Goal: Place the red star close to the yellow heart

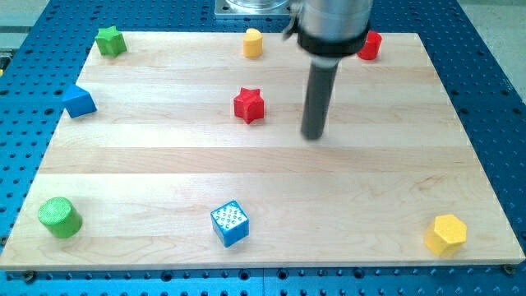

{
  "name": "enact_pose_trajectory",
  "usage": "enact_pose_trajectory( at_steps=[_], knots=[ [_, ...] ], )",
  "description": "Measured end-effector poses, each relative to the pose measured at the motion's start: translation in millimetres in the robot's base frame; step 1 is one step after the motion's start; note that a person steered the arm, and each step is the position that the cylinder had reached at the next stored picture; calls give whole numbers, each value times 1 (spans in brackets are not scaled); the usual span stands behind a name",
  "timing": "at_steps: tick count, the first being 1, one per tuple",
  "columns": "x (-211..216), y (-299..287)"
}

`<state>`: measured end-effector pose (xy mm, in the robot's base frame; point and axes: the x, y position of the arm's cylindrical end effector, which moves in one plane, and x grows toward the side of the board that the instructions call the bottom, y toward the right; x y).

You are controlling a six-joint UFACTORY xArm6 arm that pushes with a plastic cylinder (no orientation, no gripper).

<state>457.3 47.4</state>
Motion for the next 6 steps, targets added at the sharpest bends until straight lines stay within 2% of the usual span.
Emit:
enact_pose_trajectory(
  at_steps=[1, 3, 4, 5, 6],
  knots=[
    [-16, -47],
    [-90, -70],
    [-79, -70],
    [-45, -93],
    [8, -239]
  ],
)
